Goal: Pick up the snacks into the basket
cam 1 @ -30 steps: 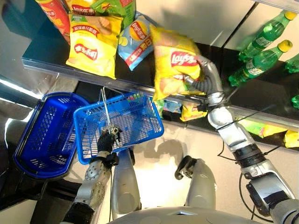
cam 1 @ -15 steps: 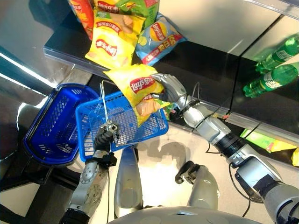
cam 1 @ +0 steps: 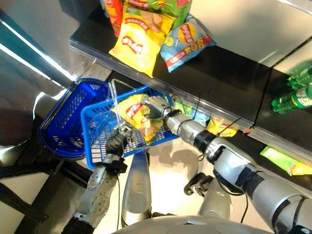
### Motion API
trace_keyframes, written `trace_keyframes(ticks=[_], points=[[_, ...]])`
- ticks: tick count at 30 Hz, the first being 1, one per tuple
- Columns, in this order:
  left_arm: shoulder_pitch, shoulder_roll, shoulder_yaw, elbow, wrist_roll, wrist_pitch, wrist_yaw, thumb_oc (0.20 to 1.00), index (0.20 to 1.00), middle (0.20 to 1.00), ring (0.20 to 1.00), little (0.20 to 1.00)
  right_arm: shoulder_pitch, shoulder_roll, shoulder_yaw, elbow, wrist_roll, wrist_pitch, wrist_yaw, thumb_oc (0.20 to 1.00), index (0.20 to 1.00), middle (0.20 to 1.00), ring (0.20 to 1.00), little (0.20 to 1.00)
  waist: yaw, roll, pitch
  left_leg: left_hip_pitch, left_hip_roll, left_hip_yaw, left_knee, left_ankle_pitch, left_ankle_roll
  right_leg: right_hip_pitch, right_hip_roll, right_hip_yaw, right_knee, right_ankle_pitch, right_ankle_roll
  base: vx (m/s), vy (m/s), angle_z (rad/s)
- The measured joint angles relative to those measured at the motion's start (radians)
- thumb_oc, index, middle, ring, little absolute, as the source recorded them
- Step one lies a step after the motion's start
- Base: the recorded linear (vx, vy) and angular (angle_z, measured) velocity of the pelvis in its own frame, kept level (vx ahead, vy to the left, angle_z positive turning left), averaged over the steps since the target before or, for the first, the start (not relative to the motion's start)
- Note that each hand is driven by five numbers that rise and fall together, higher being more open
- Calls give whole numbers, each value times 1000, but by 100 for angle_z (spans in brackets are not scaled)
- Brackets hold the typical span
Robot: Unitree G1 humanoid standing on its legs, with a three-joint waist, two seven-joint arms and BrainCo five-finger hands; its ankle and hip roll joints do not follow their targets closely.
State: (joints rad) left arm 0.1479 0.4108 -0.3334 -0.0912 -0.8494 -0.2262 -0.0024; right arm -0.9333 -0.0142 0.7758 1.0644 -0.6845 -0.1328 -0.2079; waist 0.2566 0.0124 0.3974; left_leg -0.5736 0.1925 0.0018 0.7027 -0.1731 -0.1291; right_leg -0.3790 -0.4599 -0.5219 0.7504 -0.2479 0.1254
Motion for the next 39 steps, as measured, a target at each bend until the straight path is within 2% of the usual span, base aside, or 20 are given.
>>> trace_keyframes(ticks=[6, 10, 17, 18, 19, 25, 31, 36, 39], points=[[-25, 12, -56, -1, -32, 36, -26, 200, 200, 200, 200, 200, 4, 10, -3, 119, -2, 14, 23, 200, 200, 200, 200, 200, 36, 26, 14, 4, -28, -21, -1, 1, 2, 27, -23, -18, 14, -23, 8, 14, -13, 18], [-41, 18, -88, -1, -37, 47, -38, 200, 200, 200, 200, 200, 18, 10, -7, 139, -2, 27, 42, 200, 200, 200, 200, 200, 60, 29, 15, -1, -44, -31, -6, 2, 2, 32, -34, -25, 17, -30, 18, 8, -8, 14], [-72, 31, -108, -1, -37, 67, -56, 200, 200, 200, 200, 200, 24, -4, -13, 144, -15, 34, 67, 200, 200, 200, 200, 200, 70, 44, 20, -1, -64, -49, -15, 3, 2, 54, -47, -52, 15, -37, 30, 9, 17, 11], [-76, 31, -119, -1, -37, 68, -58, 200, 200, 200, 200, 200, 28, -5, -13, 144, -30, 39, 68, 539, 539, 539, 539, 539, 70, 46, 19, -1, -68, -52, -16, 3, 2, 58, -50, -56, 15, -38, 32, 9, 24, 12], [-79, 29, -127, -1, -37, 70, -62, 200, 200, 200, 200, 200, 31, -6, -12, 144, -50, 42, 68, 1000, 1000, 1000, 1000, 1000, 70, 47, 19, -1, -71, -54, -17, 3, 2, 61, -52, -60, 14, -39, 33, 6, 17, 10], [-97, 30, -126, -1, -38, 71, -70, 200, 200, 200, 200, 200, 53, -7, -13, 165, -72, 50, 85, 1000, 1000, 1000, 1000, 1000, 76, 51, 18, -4, -72, -56, -17, 3, 2, 60, -52, -63, 14, -40, 33, -2, 8, 1], [-102, 31, -122, -1, -37, 71, -69, 200, 200, 200, 200, 200, 62, -9, -22, 162, -62, 51, 87, 1000, 1000, 1000, 1000, 1000, 62, 51, 18, -8, -70, -57, -12, 3, 2, 58, -52, -62, 16, -39, 33, -10, 23, 0], [-100, 24, -103, 27, -27, 69, -54, 200, 200, 200, 200, 200, 73, -16, -63, 147, 57, 50, 86, 1000, 1000, 1000, 1000, 1000, 43, 49, 17, -7, -67, -55, -8, 3, 2, 56, -50, -59, 16, -38, 32, -8, 44, -2], [-96, 2, -53, 101, -4, 62, -19, 200, 200, 200, 200, 200, 126, -34, -97, 28, 170, 47, 76, 1000, 1000, 1000, 1000, 1000, 21, 49, 16, -6, -55, -40, 5, 1, 4, 50, -44, -49, 15, -31, 28, -10, 45, -12]])
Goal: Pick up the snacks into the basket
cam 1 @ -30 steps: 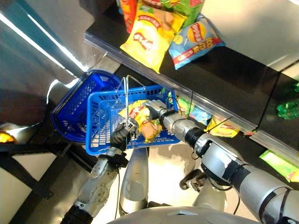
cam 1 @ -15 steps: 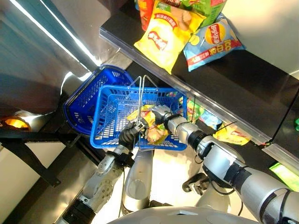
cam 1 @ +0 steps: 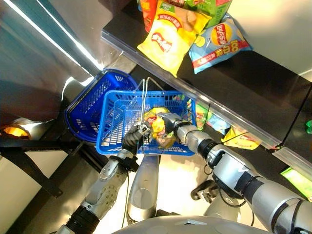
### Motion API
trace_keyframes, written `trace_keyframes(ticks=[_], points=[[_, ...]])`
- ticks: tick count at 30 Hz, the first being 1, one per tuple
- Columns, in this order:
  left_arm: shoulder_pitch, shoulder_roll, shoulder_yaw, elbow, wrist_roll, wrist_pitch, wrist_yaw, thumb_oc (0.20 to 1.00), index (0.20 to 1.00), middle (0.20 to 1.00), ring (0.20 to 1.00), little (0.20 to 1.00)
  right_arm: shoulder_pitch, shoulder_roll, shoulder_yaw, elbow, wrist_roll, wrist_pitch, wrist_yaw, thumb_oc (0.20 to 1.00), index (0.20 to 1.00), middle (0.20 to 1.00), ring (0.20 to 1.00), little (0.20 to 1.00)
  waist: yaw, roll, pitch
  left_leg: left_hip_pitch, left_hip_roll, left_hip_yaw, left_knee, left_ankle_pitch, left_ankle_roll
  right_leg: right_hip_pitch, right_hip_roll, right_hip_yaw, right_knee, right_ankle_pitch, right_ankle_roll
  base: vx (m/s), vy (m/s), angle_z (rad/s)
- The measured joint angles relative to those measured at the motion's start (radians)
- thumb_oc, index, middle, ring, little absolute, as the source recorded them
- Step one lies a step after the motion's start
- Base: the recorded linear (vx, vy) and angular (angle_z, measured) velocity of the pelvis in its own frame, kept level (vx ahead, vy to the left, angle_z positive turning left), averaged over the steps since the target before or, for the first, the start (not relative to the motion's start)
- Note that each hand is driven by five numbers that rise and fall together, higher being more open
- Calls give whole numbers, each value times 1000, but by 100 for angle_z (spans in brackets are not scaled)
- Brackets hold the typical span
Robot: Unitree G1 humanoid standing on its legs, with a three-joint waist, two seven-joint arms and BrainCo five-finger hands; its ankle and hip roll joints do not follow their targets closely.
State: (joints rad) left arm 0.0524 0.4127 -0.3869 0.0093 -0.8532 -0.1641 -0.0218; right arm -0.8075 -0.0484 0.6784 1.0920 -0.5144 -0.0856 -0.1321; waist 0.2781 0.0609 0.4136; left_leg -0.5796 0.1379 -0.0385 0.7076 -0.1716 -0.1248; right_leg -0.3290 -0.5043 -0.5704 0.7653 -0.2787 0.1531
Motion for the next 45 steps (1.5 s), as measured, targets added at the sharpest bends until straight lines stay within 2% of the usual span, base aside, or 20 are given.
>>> trace_keyframes(ticks=[2, 4, 5, 6, 9, 11, 12, 14, 17, 20, 21, 22, 25, 26, 32, 35, 40, 41, 42, 45], points=[[8, -4, 16, 25, 30, -2, 18, 200, 200, 200, 200, 200, 31, -19, -4, -62, 61, -4, -10, 1000, 1000, 1000, 1000, 1000, -32, -3, -2, 5, 11, 14, 3, -1, 2, -8, 8, 17, -1, 7, -3, -16, 51, -24], [-3, -23, 30, 67, 69, -24, 31, 200, 200, 200, 200, 200, 118, -69, -4, -219, 135, -8, -9, 1000, 1000, 1000, 1000, 1000, -58, -13, -6, 17, 24, 27, 5, -2, 3, -13, 19, 35, -6, 15, -8, -8, 42, -24], [-3, -29, 44, 79, 87, -32, 31, 200, 200, 200, 200, 200, 162, -85, -3, -294, 152, -14, -9, 1000, 1000, 1000, 1000, 1000, -69, -20, -10, 20, 28, 34, 6, -3, 3, -15, 21, 42, -8, 18, -10, 2, 17, -33], [1, -31, 62, 99, 101, -39, 39, 200, 200, 200, 200, 200, 218, -111, -3, -357, 175, -28, -9, 1000, 1000, 1000, 1000, 1000, -102, -33, -17, 31, 37, 46, 3, -5, 4, -16, 30, 57, -15, 24, -13, 9, 27, -31], [-11, -50, 93, 160, 144, -49, 54, 200, 200, 200, 200, 200, 348, -175, -30, -491, 236, -31, -1, 1000, 1000, 1000, 1000, 1000, -133, -55, -33, 54, 53, 66, -3, -8, 10, -13, 45, 77, -32, 42, -19, 2, 29, -30], [-15, -52, 102, 198, 164, -59, 64, 200, 200, 200, 200, 200, 414, -234, -66, -518, 262, -39, 8, 1000, 1000, 1000, 1000, 1000, -175, -79, -47, 76, 59, 84, -7, -11, 12, -10, 50, 97, -41, 50, -21, -37, 34, -24], [-11, -58, 118, 219, 173, -63, 64, 200, 200, 200, 200, 200, 454, -259, -82, -559, 272, -39, 13, 1000, 1000, 1000, 1000, 1000, -172, -77, -50, 91, 61, 93, -18, -9, 16, 2, 52, 98, -53, 54, -24, 17, 13, -22], [-9, -64, 134, 255, 175, -68, 65, 200, 200, 200, 200, 200, 508, -317, -121, -602, 280, -47, 24, 1000, 1000, 1000, 1000, 1000, -208, -84, -63, 111, 70, 105, -27, -9, 17, 12, 65, 107, -78, 67, -22, 24, 1, -20], [-18, -95, 159, 313, 201, -75, 65, 200, 200, 200, 200, 200, 605, -366, -201, -694, 305, -62, 45, 1000, 1000, 1000, 1000, 1000, -218, -86, -69, 146, 73, 125, -39, -9, 18, 31, 69, 121, -90, 75, -20, 37, -6, -17], [-19, -104, 175, 334, 212, -80, 63, 200, 200, 200, 200, 200, 622, -376, -221, -718, 320, -69, 63, 1000, 1000, 1000, 1000, 1000, -238, -93, -76, 152, 80, 128, -44, -7, 17, 32, 76, 123, -93, 79, -26, 23, -7, -6], [-23, -115, 180, 355, 213, -86, 62, 200, 200, 200, 200, 200, 648, -372, -243, -737, 343, -74, 72, 1000, 1000, 1000, 1000, 1000, -228, -94, -80, 168, 85, 135, -49, -7, 17, 42, 79, 126, -97, 82, -25, 2, -6, -7], [-21, -119, 181, 368, 213, -88, 62, 200, 200, 200, 200, 200, 658, -372, -247, -741, 356, -84, 77, 1000, 1000, 1000, 1000, 1000, -241, -96, -84, 177, 85, 138, -51, -8, 16, 50, 80, 127, -100, 83, -22, 3, -8, -10], [-24, -132, 199, 409, 232, -93, 59, 200, 200, 200, 200, 200, 696, -358, -280, -745, 435, -105, 102, 1000, 1000, 1000, 1000, 1000, -239, -101, -99, 197, 87, 149, -58, -9, 14, 60, 81, 135, -104, 83, -20, 13, -6, -8], [-32, -136, 203, 436, 245, -98, 59, 200, 200, 200, 200, 200, 720, -352, -292, -738, 471, -112, 111, 1000, 1000, 1000, 1000, 1000, -261, -106, -105, 208, 88, 152, -66, -9, 14, 69, 85, 136, -112, 85, -18, 9, -7, -4], [-47, -160, 251, 584, 314, -115, 56, 200, 200, 200, 200, 200, 799, -341, -327, -685, 537, -115, 124, 1000, 1000, 1000, 1000, 1000, -291, -110, -150, 276, 105, 185, -119, -3, 8, 113, 119, 150, -190, 117, -19, 10, -20, -18], [-59, -169, 272, 670, 340, -121, 58, 200, 200, 200, 200, 200, 840, -323, -370, -637, 554, -114, 122, 1000, 1000, 1000, 1000, 1000, -292, -109, -191, 316, 105, 208, -189, 24, 5, 134, 136, 152, -250, 137, -18, 21, -30, -14], [-79, -182, 294, 769, 380, -132, 63, 200, 200, 200, 200, 200, 843, -307, -398, -603, 589, -116, 112, 1000, 1000, 1000, 1000, 1000, -294, -111, -218, 364, 113, 234, -264, 54, -6, 153, 162, 155, -302, 160, -23, 34, -58, -12], [-91, -194, 314, 838, 407, -134, 62, 200, 200, 200, 200, 200, 848, -307, -401, -603, 600, -115, 110, 1000, 1000, 1000, 1000, 1000, -297, -111, -237, 402, 117, 256, -319, 77, -12, 172, 179, 156, -347, 175, -21, 46, -94, -25], [-91, -200, 330, 887, 413, -128, 64, 200, 200, 200, 200, 200, 848, -307, -403, -606, 606, -117, 109, 1000, 1000, 1000, 1000, 1000, -294, -109, -258, 434, 118, 264, -369, 98, -20, 193, 198, 156, -391, 192, -24, 38, -109, -26], [-80, -221, 336, 966, 445, -98, 66, 200, 200, 200, 200, 200, 841, -312, -431, -618, 609, -127, 104, 1000, 1000, 1000, 1000, 1000, -316, -114, -271, 478, 130, 287, -440, 130, -32, 206, 225, 157, -422, 197, -34, 37, -136, -15]])
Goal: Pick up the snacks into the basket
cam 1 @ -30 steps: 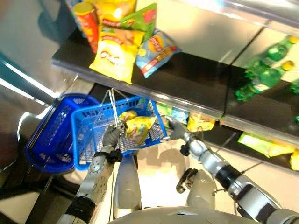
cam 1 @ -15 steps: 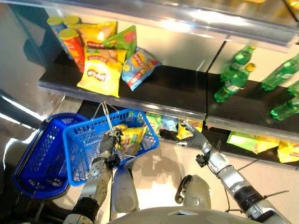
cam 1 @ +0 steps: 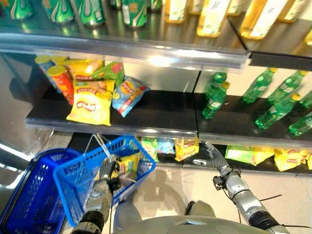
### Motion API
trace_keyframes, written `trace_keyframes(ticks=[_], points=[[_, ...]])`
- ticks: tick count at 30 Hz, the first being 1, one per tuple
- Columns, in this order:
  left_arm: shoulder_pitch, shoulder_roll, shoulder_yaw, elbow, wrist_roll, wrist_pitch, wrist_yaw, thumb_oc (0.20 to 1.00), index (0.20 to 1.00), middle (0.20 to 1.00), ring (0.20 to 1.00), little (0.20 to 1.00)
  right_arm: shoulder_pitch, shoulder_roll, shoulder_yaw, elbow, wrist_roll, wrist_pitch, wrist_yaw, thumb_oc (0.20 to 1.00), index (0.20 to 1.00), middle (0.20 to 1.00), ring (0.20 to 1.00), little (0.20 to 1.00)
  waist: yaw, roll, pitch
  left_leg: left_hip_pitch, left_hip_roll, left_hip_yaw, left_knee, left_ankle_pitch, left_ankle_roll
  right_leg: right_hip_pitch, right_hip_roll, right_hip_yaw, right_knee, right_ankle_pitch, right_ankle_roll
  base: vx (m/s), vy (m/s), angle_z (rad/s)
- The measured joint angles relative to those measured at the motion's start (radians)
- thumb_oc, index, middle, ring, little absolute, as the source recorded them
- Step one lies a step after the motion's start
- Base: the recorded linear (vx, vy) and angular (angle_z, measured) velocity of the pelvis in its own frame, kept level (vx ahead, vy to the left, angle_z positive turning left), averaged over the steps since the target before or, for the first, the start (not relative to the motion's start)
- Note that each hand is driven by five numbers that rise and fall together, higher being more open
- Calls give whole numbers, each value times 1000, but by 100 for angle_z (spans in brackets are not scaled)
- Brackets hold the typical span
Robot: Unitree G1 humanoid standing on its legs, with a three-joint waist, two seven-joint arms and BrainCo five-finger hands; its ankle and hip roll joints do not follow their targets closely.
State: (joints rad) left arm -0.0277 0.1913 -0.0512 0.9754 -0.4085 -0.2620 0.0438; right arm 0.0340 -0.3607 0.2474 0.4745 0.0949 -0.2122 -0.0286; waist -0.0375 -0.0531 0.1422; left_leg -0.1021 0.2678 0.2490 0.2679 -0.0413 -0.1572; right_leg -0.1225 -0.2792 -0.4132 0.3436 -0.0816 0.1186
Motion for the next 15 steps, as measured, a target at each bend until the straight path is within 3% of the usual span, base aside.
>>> trace_keyframes(ticks=[3, 5, 8, 10, 11, 12, 13, 14, 15], points=[[48, -28, 41, 43, 4, 11, 11, 200, 200, 200, 200, 200, 1, -20, -5, -37, 4, 0, -2, 1000, 1000, 1000, 1000, 1000, -1, -5, -13, 75, 26, 47, -109, 61, -19, 9, 56, 19, -47, 10, -16, 21, -226, -40], [66, -28, 63, 58, 4, 11, 24, 200, 200, 200, 200, 200, -2, -34, -16, -69, 6, -7, -3, 1000, 1000, 1000, 1000, 1000, 3, -5, -14, 96, 52, 46, -151, 105, 30, 25, 103, 20, -80, 12, -38, -29, -189, -16], [61, -28, 73, 73, 3, 14, 32, 200, 200, 200, 200, 200, -2, -44, -42, -70, 6, -8, -6, 1000, 1000, 1000, 1000, 1000, 14, -6, -15, 91, 57, 36, -155, 166, 98, 41, 123, 16, -112, 15, -52, -72, -123, 5], [59, -21, 73, 77, 4, 16, 36, 200, 200, 200, 200, 200, -1, -50, -61, -65, 5, -8, -26, 1000, 1000, 1000, 1000, 1000, 30, -13, -20, 85, 49, 46, -154, 256, 70, 58, 118, 14, -146, 21, -72, -93, -42, 5], [61, -21, 73, 81, 4, 17, 36, 200, 200, 200, 200, 200, 2, -47, -80, -60, 5, -8, -35, 1000, 1000, 1000, 1000, 1000, 28, -32, -25, 70, 5, 1, -115, 223, 2, 69, 100, 8, -183, 35, -88, -94, 25, -1], [60, -24, 72, 83, 4, 21, 36, 200, 200, 200, 200, 200, 7, -45, -91, -62, 5, -8, -42, 1000, 1000, 1000, 1000, 1000, 29, -44, -37, 54, -62, -29, -77, 159, -24, 81, 81, 15, -214, 64, -77, -65, 95, 5], [64, -30, 73, 85, 6, 21, 35, 200, 200, 200, 200, 200, 11, -50, -107, -70, 5, -9, -47, 1000, 1000, 1000, 1000, 1000, 24, -41, -42, 58, -155, -31, -74, 105, 4, 104, 75, 16, -272, 103, -76, -48, 161, 3], [65, -45, 74, 94, 5, 21, 40, 200, 200, 200, 200, 200, 23, -49, -141, -75, 6, -15, -55, 1000, 1000, 1000, 1000, 1000, 25, -17, -58, 64, -214, -29, -107, 41, 47, 105, 86, 15, -305, 126, -74, -26, 134, 5], [67, -50, 74, 103, 5, 21, 39, 200, 200, 200, 200, 200, 35, -44, -160, -73, 5, -16, -59, 1000, 1000, 1000, 1000, 1000, 23, 3, -70, 88, -235, -11, -177, 26, 85, 104, 102, 9, -321, 138, -71, -37, 108, -1]])
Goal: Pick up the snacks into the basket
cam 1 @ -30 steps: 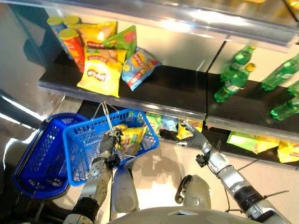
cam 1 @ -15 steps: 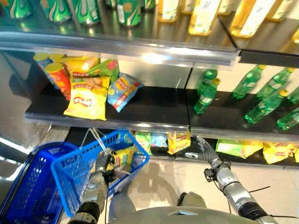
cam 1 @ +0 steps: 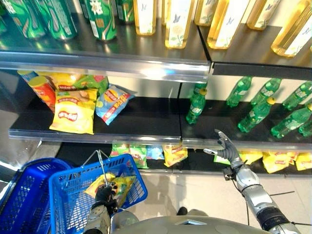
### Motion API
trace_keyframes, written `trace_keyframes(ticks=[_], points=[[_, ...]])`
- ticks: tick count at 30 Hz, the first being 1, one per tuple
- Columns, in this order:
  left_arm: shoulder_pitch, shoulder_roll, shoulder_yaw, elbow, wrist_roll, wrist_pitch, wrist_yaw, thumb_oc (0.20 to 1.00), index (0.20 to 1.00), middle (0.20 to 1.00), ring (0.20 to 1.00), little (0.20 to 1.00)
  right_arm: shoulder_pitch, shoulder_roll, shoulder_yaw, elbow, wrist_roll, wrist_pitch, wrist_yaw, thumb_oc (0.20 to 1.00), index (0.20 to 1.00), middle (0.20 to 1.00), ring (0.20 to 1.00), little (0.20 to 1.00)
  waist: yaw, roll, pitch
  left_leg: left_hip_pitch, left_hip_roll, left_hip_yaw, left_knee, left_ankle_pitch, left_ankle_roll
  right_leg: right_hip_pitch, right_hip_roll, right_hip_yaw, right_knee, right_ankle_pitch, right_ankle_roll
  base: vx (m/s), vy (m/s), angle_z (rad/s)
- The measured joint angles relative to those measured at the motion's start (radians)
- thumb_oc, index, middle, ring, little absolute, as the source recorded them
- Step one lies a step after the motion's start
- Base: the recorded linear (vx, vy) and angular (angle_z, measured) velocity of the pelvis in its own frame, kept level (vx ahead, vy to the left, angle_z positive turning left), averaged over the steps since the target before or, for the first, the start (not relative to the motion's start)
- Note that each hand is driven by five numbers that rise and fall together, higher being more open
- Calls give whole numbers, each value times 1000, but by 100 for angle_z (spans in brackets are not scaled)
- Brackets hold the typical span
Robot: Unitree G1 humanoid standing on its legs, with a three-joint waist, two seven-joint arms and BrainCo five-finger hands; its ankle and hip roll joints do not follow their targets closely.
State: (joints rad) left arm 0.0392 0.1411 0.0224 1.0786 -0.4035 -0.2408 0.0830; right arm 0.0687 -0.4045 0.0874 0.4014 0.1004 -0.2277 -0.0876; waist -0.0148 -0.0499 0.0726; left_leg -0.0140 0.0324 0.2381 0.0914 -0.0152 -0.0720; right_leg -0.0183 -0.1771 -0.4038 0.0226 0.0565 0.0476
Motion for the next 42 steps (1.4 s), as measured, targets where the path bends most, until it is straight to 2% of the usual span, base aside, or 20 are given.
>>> trace_keyframes(ticks=[1, 8, 12, 14, 16, 18, 20, 21, 22, 25, 28, 30, 32, 35, 37, 38, 39, 40, 41, 42], points=[[8, -5, 1, 5, 0, 1, 1, 200, 200, 200, 200, 200, 12, 6, -12, 4, 0, 0, -6, 1000, 1000, 1000, 1000, 1000, 0, 19, -10, 27, -10, 5, -81, 4, 77, 0, 22, -1, -12, 7, 4, -41, 41, -10], [56, 14, -1, 13, 0, 22, 1, 200, 200, 200, 200, 200, 32, 88, -8, 10, 0, 0, -13, 1000, 1000, 1000, 1000, 1000, -25, -66, -20, 57, -45, 12, -166, 53, 83, -13, 15, 16, -55, 39, 45, -70, 21, -12], [61, 34, -5, -47, 21, 20, -3, 200, 200, 200, 200, 200, -20, 99, 2, 15, 1, -3, -15, 1000, 1000, 1000, 1000, 1000, 2, -35, 12, 48, -7, 77, -146, 51, 83, -61, -1, 13, 22, 33, 45, -195, -110, -41], [29, 33, -41, -65, 38, 18, -5, 200, 200, 200, 200, 200, -35, 87, 2, 49, 2, -1, -23, 1000, 1000, 1000, 1000, 1000, 8, 23, 50, 44, 45, 63, -122, 43, 74, -72, -17, 19, 185, -36, 82, -60, -160, 28], [15, 23, -51, -78, 37, 11, -12, 200, 200, 200, 200, 200, -59, 94, 0, 52, 11, -1, -31, 1000, 1000, 1000, 1000, 1000, 30, 50, 65, 25, 100, 114, -113, 71, 39, -68, -147, 46, 307, -92, 146, -15, -242, 6], [24, 32, -56, -83, 28, 10, -9, 200, 200, 200, 200, 200, -90, 122, 3, 72, 14, -1, -34, 1000, 1000, 1000, 1000, 1000, 59, 39, 64, 23, 112, 115, -116, 89, 5, -14, -286, 31, 224, -87, 161, -9, -355, -24], [54, 70, -48, -104, 13, 10, -4, 200, 200, 200, 200, 200, -114, 168, 8, 86, 45, -1, -36, 1000, 1000, 1000, 1000, 1000, 65, -8, 59, 24, 111, 86, -115, 109, -59, 37, -297, 42, 79, 10, 156, -10, -427, -34], [66, 94, -35, -116, -3, 11, -2, 200, 200, 200, 200, 200, -120, 187, 11, 91, 57, 3, -36, 1000, 1000, 1000, 1000, 1000, 68, -30, 61, 29, 121, 91, -114, 118, -83, 36, -285, 36, 72, 5, 193, -20, -374, -75], [82, 68, 0, -114, -39, 21, 10, 200, 200, 200, 200, 200, -125, 181, 12, 117, 84, 11, -41, 1000, 1000, 1000, 1000, 1000, 88, 0, 65, 46, 195, 97, -110, 129, -98, 34, -215, 26, 58, 2, 205, -11, -334, -76], [96, -1, 5, -128, -77, 16, 12, 200, 200, 200, 200, 200, -95, 129, 3, 152, 137, 16, -53, 1000, 1000, 1000, 1000, 1000, 55, 50, 50, 52, 258, 91, -92, 143, -81, 62, -105, 11, 19, -16, 164, 7, -441, -29], [74, -16, 6, -141, -94, 12, 14, 200, 200, 200, 200, 200, -68, 116, 3, 227, 235, 15, -52, 1000, 1000, 1000, 1000, 1000, 44, 58, 43, 34, 336, 83, -53, 193, -90, 69, -27, 11, 6, -41, 130, 31, -416, -9], [70, -12, 8, -141, -104, 12, 14, 200, 200, 200, 200, 200, -42, 126, 9, 229, 287, 16, -48, 1000, 1000, 1000, 1000, 1000, 27, 54, 42, 16, 358, 77, -44, 250, -77, 86, 10, 12, -24, -41, 109, 65, -344, 8], [70, -2, 13, -142, -125, 13, 15, 200, 200, 200, 200, 200, -18, 144, 11, 231, 326, 15, -29, 1000, 1000, 1000, 1000, 1000, 19, 55, 40, 10, 394, 80, -35, 351, -126, 120, 47, 9, -59, -40, 72, 111, -365, 10], [72, -3, 8, -142, -125, 13, 13, 200, 200, 200, 200, 200, -1, 151, 13, 229, 370, 12, 2, 1000, 1000, 1000, 1000, 1000, 2, 65, 41, -17, 436, 139, -9, 413, -82, 140, 82, 8, -87, -41, 37, 34, -213, 9], [70, -13, -4, -143, -121, 12, 4, 200, 200, 200, 200, 200, 5, 155, 11, 245, 406, 11, 23, 1000, 1000, 1000, 1000, 1000, 0, 61, 43, -39, 433, 142, 40, 424, -69, 152, 99, 7, -110, -35, 22, -10, -197, -2], [62, -10, -23, -151, -119, 9, -12, 200, 200, 200, 200, 200, 5, 159, 16, 262, 424, 12, 33, 1000, 1000, 1000, 1000, 1000, 4, 33, 49, -58, 397, 126, 91, 392, -106, 157, 79, 18, -114, -27, 16, -4, -115, 2], [49, -11, -40, -148, -120, 10, -20, 200, 200, 200, 200, 200, 5, 165, 21, 267, 436, 12, 40, 1000, 1000, 1000, 1000, 1000, -4, 7, 49, -86, 322, 98, 125, 291, -189, 156, 39, 34, -114, -30, 12, 30, -59, 1], [35, -25, -59, -149, -120, 12, -28, 200, 200, 200, 200, 200, 5, 162, 20, 269, 453, 11, 49, 1000, 1000, 1000, 1000, 1000, -3, -27, 54, -82, 178, 106, 77, 181, -133, 147, -20, 48, -114, -19, 32, 118, -69, -6], [29, -50, -61, -150, -121, 12, -36, 200, 200, 200, 200, 200, 5, 154, 18, 273, 471, 8, 65, 1000, 1000, 1000, 1000, 1000, 1, -14, 48, -68, 83, 132, 1, 146, -84, 125, -16, 64, -114, -18, 38, 143, -66, -28], [37, -63, -61, -149, -121, 12, -40, 200, 200, 200, 200, 200, -1, 156, 19, 283, 476, 8, 70, 1000, 1000, 1000, 1000, 1000, 7, 0, 45, -66, 27, 106, -66, 103, -81, 116, -7, 92, -114, -22, 39, 171, -71, -93]])
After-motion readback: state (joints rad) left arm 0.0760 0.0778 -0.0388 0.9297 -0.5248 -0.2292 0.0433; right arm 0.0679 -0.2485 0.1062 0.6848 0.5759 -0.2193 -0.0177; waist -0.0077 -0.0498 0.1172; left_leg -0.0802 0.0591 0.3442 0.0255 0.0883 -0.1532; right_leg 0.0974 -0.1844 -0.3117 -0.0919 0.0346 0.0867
